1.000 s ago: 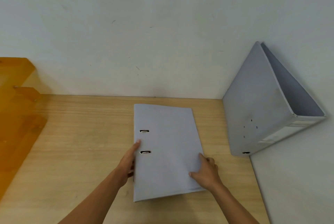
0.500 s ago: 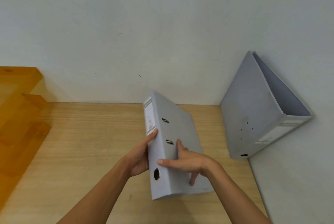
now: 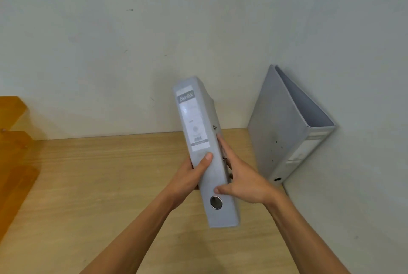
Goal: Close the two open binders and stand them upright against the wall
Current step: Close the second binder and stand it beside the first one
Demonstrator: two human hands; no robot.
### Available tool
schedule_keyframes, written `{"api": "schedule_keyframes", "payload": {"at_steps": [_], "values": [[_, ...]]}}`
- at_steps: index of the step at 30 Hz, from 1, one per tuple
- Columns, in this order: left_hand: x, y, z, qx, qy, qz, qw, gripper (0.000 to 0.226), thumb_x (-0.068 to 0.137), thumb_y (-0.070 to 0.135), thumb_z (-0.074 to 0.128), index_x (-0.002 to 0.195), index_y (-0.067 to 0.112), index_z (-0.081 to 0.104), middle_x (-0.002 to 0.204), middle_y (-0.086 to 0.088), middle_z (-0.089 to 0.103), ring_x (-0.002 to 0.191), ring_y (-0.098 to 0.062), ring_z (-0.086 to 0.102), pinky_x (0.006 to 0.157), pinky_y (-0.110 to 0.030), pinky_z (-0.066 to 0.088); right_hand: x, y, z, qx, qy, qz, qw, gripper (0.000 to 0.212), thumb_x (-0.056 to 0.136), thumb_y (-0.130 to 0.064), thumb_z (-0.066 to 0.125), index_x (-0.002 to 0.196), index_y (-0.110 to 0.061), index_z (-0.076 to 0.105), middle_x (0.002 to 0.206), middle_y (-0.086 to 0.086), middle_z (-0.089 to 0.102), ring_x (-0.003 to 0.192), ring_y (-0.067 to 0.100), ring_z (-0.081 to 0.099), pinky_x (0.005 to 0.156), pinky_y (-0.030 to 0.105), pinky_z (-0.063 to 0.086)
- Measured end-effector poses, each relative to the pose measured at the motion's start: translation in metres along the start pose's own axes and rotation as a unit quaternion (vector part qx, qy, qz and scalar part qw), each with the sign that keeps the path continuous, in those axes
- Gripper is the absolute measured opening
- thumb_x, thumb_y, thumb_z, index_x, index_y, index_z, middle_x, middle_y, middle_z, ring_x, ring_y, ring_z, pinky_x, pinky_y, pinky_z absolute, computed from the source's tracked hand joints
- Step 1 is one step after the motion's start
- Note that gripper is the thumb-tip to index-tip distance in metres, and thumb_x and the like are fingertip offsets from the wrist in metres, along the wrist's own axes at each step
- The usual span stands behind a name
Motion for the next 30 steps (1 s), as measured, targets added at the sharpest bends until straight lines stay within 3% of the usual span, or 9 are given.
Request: {"api": "schedule_keyframes", "payload": {"at_steps": [2,5,9,13,16,18,23,27,30], "values": [[0.000,0.009,0.001,0.034,0.028,0.048,0.998,0.052,0.088,0.055,0.065,0.133,0.029,0.057,0.123,0.003,0.075,0.112,-0.023,0.072,0.086,-0.042,0.061,-0.008,0.003,-0.008,0.088,0.038,-0.024,0.995,0.110,0.078,-0.012,0.074,0.154,-0.052,0.005,0.143,-0.037,0.044,0.125,0.003,0.056,0.100,0.034,0.053],[-0.003,0.014,0.007,0.075,0.035,0.093,0.992,0.061,0.088,0.045,0.070,0.143,0.030,0.049,0.130,0.008,0.070,0.115,-0.016,0.070,0.095,-0.042,0.057,-0.019,0.002,-0.023,0.166,0.115,-0.031,0.979,0.081,0.084,-0.041,0.073,0.150,-0.053,0.027,0.149,-0.027,0.046,0.126,0.006,0.058,0.102,0.034,0.051],[-0.008,0.017,0.034,0.167,-0.032,0.126,0.977,0.090,0.083,0.038,0.080,0.153,0.049,0.025,0.138,0.027,0.059,0.118,0.002,0.064,0.085,-0.014,0.055,-0.032,-0.013,-0.051,0.125,0.217,-0.068,0.966,0.052,0.078,-0.058,0.073,0.125,-0.061,0.052,0.126,-0.030,0.061,0.112,0.002,0.066,0.081,0.021,0.057],[-0.003,0.015,0.044,0.196,-0.045,0.150,0.968,0.107,0.077,0.030,0.085,0.158,0.042,0.015,0.141,0.030,0.055,0.124,0.008,0.057,0.087,-0.005,0.049,-0.041,-0.010,-0.067,0.086,0.256,-0.088,0.959,0.066,0.075,-0.051,0.080,0.133,-0.050,0.048,0.130,-0.020,0.060,0.115,0.006,0.064,0.083,0.026,0.059],[0.005,0.002,0.043,0.226,-0.017,0.147,0.963,0.095,0.070,0.024,0.087,0.150,0.030,0.036,0.127,0.034,0.061,0.116,0.009,0.061,0.080,-0.005,0.051,-0.044,-0.001,-0.065,0.014,0.240,-0.065,0.968,0.089,0.070,-0.048,0.084,0.144,-0.052,0.035,0.136,-0.024,0.049,0.124,-0.004,0.054,0.090,0.013,0.052],[0.008,-0.014,0.042,0.240,0.005,0.143,0.960,0.081,0.068,0.023,0.085,0.140,0.028,0.048,0.122,0.033,0.063,0.114,0.006,0.063,0.080,-0.010,0.053,-0.045,0.015,-0.058,0.002,0.220,-0.033,0.975,0.098,0.070,-0.045,0.084,0.148,-0.056,0.025,0.140,-0.020,0.046,0.127,-0.007,0.050,0.094,0.013,0.048],[0.015,-0.057,0.056,0.234,-0.008,0.108,0.966,0.088,0.078,0.016,0.076,0.152,0.030,0.031,0.124,0.036,0.062,0.117,0.007,0.062,0.084,-0.010,0.053,-0.061,0.057,-0.051,0.021,0.216,0.010,0.976,0.085,0.082,-0.026,0.077,0.147,-0.055,0.030,0.141,-0.028,0.053,0.125,-0.007,0.053,0.094,0.020,0.053],[0.028,-0.088,0.056,0.245,0.015,0.063,0.967,0.081,0.084,0.010,0.067,0.155,0.022,0.030,0.105,0.044,0.061,0.115,-0.010,0.068,0.078,-0.002,0.049,-0.070,0.080,-0.052,0.016,0.256,0.028,0.966,0.071,0.091,-0.012,0.066,0.145,-0.051,0.040,0.139,-0.028,0.056,0.124,-0.008,0.055,0.099,0.020,0.051],[0.040,-0.091,0.061,0.251,-0.002,0.048,0.967,0.089,0.083,0.010,0.071,0.157,0.024,0.024,0.104,0.048,0.062,0.107,0.009,0.066,0.079,-0.004,0.051,-0.072,0.092,-0.059,0.018,0.283,0.041,0.958,0.064,0.092,-0.010,0.064,0.145,-0.040,0.045,0.138,-0.020,0.060,0.125,-0.003,0.056,0.100,0.026,0.051]]}}
Point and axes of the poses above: each hand's wrist, its own x-axis towards the middle knuckle, its own z-axis out of the palm, y = z × x, the point moved 10 cm from there along x, towards the middle knuckle
